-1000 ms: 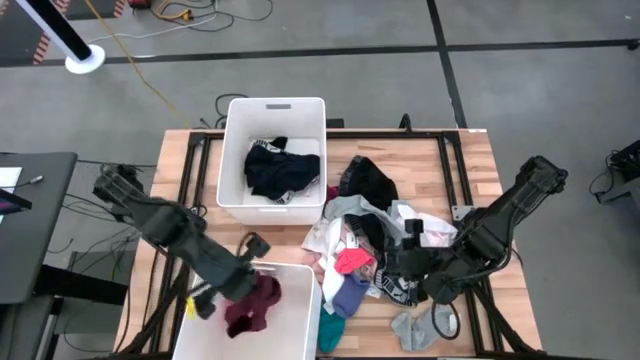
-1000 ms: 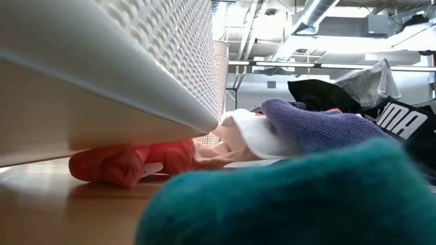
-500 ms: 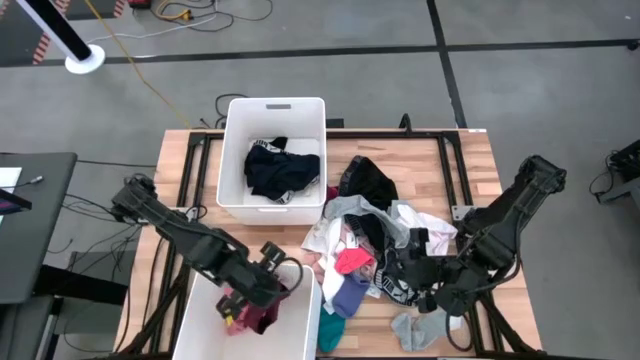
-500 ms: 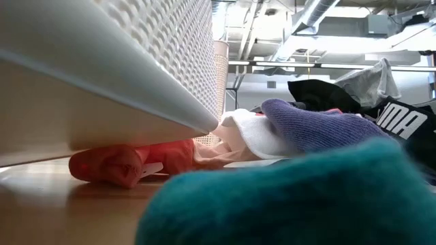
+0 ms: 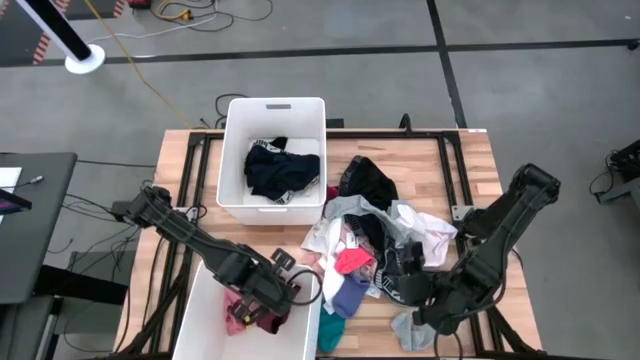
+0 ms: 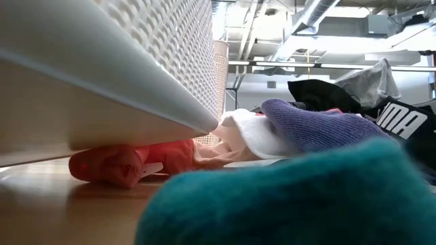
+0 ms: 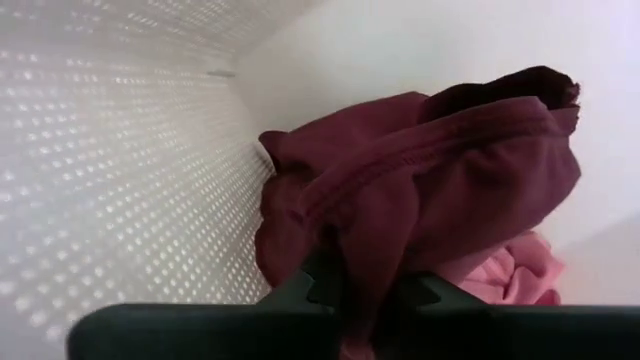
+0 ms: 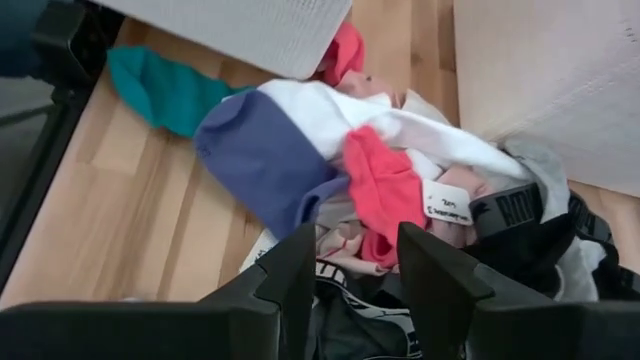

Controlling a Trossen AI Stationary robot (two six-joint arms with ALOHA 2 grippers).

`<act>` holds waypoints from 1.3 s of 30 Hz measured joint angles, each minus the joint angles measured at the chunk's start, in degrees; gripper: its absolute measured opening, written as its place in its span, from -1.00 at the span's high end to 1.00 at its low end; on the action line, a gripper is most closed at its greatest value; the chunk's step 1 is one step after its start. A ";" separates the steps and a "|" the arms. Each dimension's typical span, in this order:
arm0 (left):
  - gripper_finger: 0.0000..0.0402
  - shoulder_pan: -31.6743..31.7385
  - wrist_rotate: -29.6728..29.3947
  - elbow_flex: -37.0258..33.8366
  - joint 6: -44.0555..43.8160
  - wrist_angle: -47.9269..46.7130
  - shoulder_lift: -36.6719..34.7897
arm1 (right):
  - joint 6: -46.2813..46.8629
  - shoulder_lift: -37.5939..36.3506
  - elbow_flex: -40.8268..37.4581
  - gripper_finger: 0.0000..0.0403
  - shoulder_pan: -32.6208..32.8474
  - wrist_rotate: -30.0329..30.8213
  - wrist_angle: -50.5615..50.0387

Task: Sort clothes
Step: Put the red underwear into the bottom white laundry bin, then put the violet sock into the bottom white laundry bin

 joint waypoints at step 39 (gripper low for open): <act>-0.04 -0.27 -0.46 -7.67 -6.57 7.25 -8.19 | -4.78 22.69 -0.24 0.21 -13.02 -5.25 13.43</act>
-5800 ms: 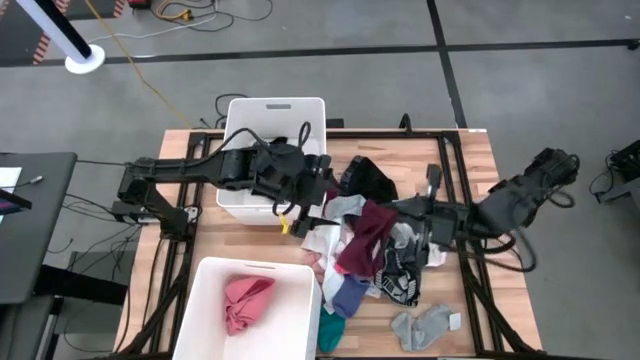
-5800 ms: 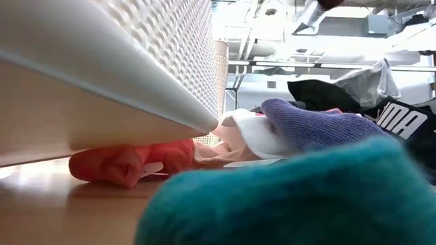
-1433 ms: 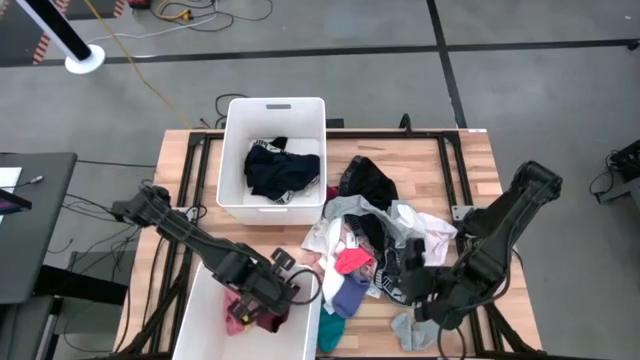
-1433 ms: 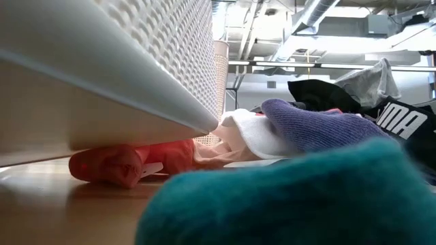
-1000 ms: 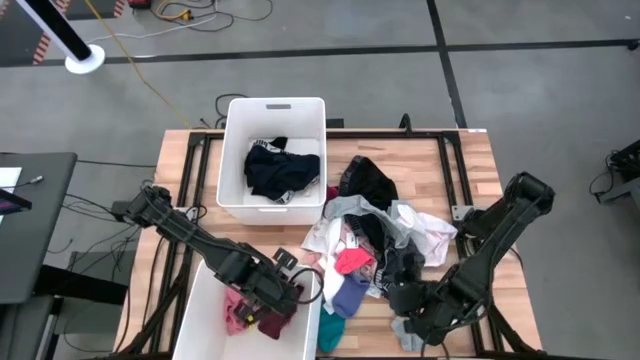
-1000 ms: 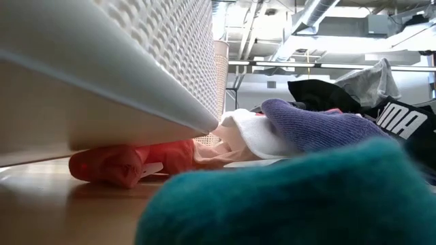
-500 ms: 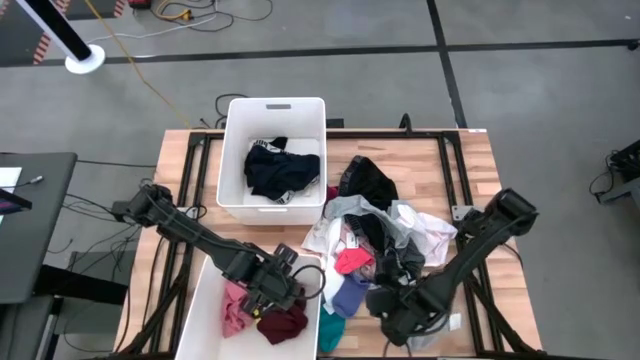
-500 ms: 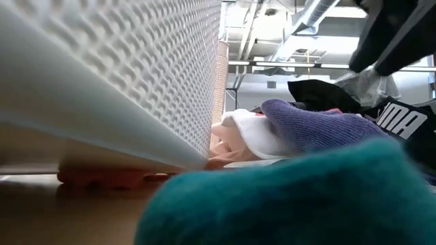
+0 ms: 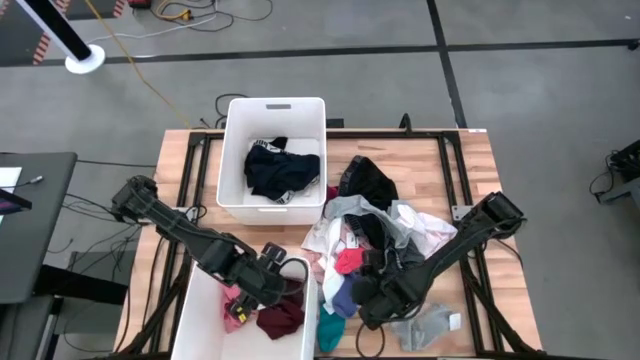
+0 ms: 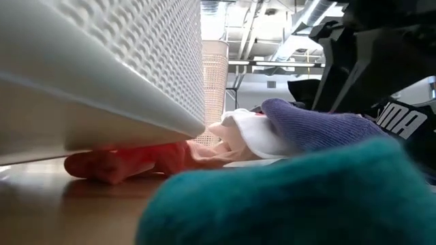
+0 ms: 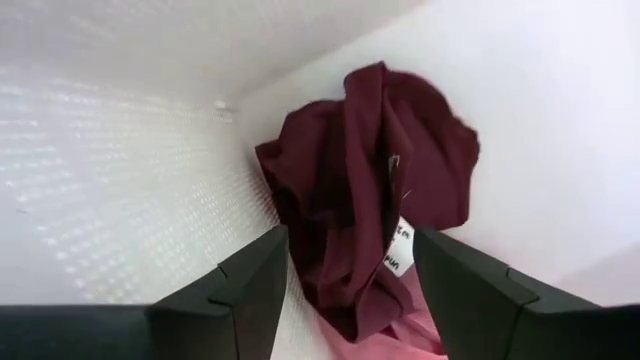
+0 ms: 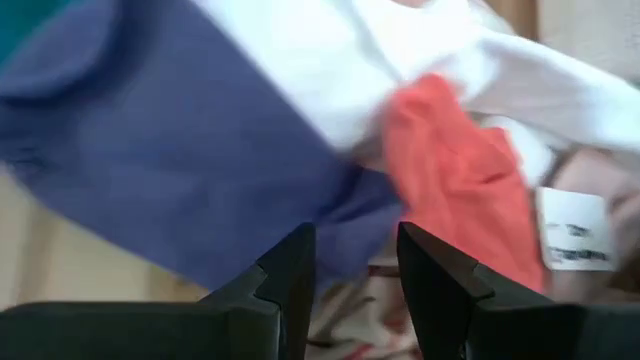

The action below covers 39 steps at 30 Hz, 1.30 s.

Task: Sort clothes
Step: Put the violet sock into the bottom white laundry bin

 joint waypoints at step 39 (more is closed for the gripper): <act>-0.04 -1.11 -9.44 0.09 12.04 12.57 -7.82 | -11.42 -26.04 -7.33 1.00 3.02 3.87 8.42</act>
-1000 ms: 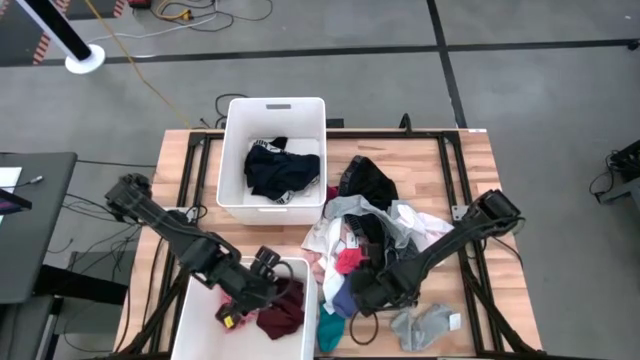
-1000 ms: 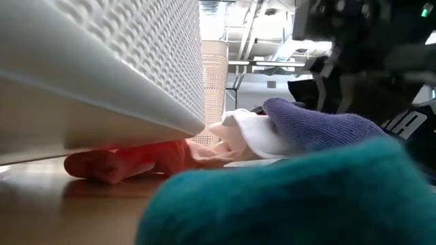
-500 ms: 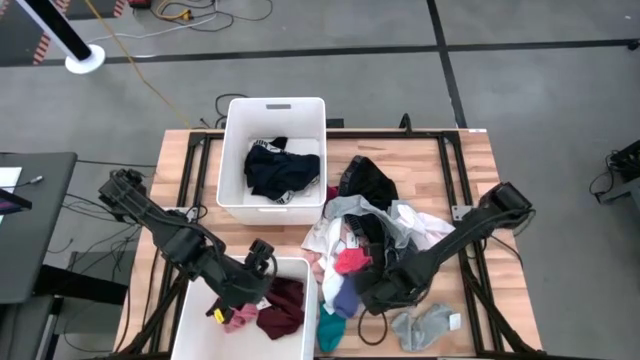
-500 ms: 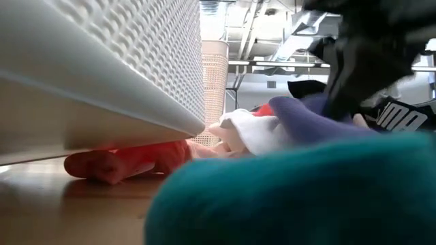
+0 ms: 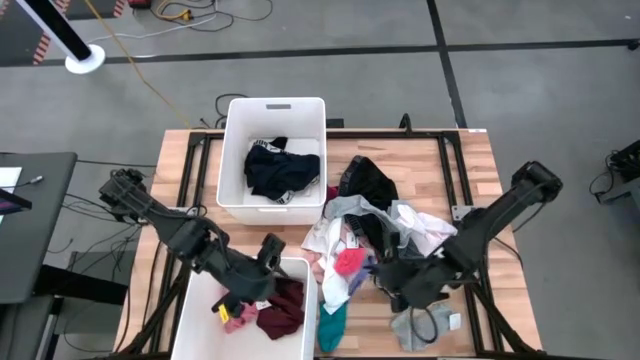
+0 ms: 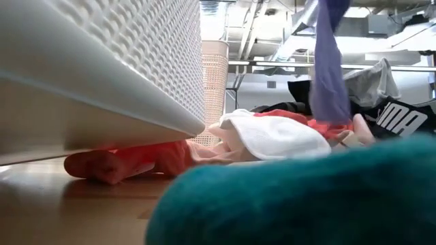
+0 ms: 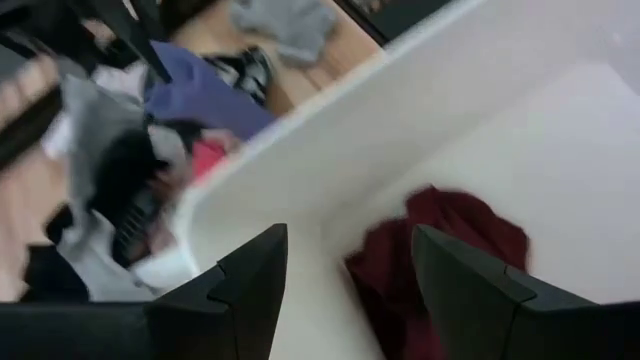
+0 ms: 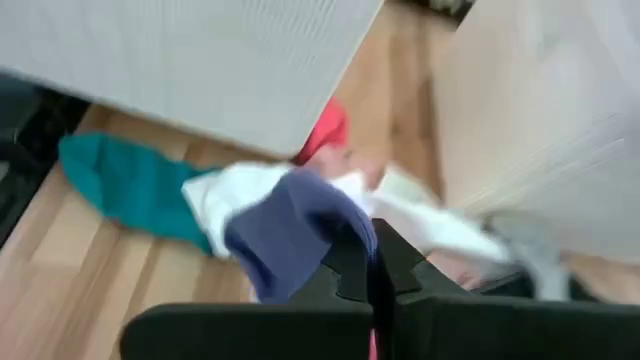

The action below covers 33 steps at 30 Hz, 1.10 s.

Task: Sort clothes
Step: Put the violet sock into the bottom white laundry bin

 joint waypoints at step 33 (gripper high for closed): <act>-0.04 15.55 -1.92 0.00 6.27 29.44 0.02 | -37.50 -7.90 2.50 1.00 -4.26 10.82 25.36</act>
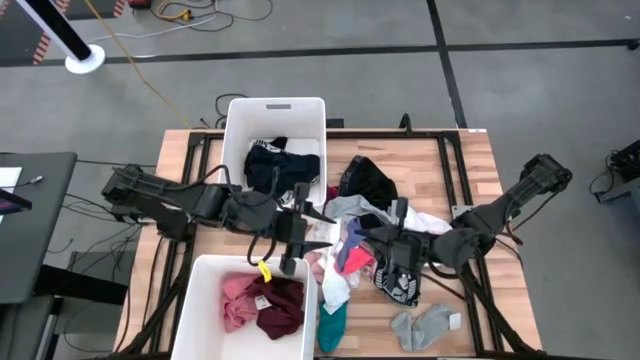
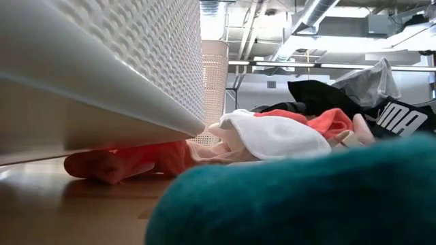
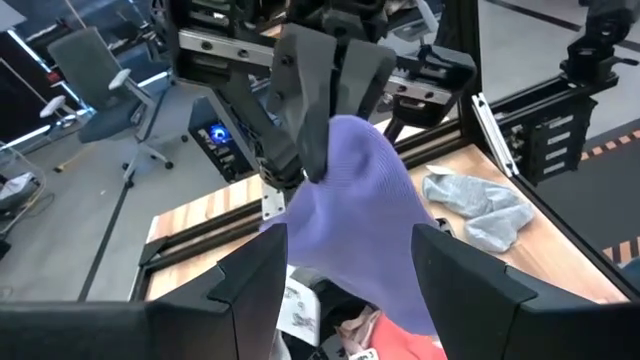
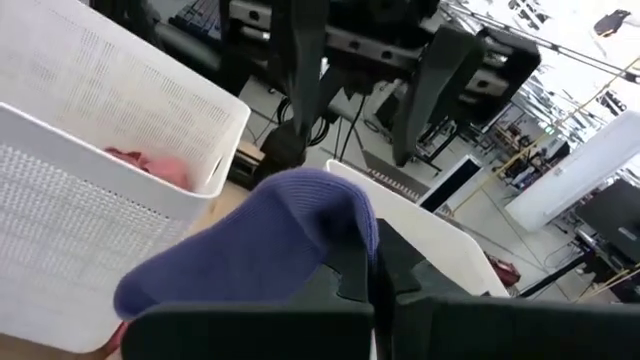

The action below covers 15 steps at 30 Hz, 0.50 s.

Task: Sort clothes
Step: Put the violet sock into the bottom white laundry bin

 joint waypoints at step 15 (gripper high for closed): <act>-0.04 -0.01 0.17 0.00 -4.29 1.32 0.04 | -0.72 0.03 2.70 1.00 -1.38 1.57 0.39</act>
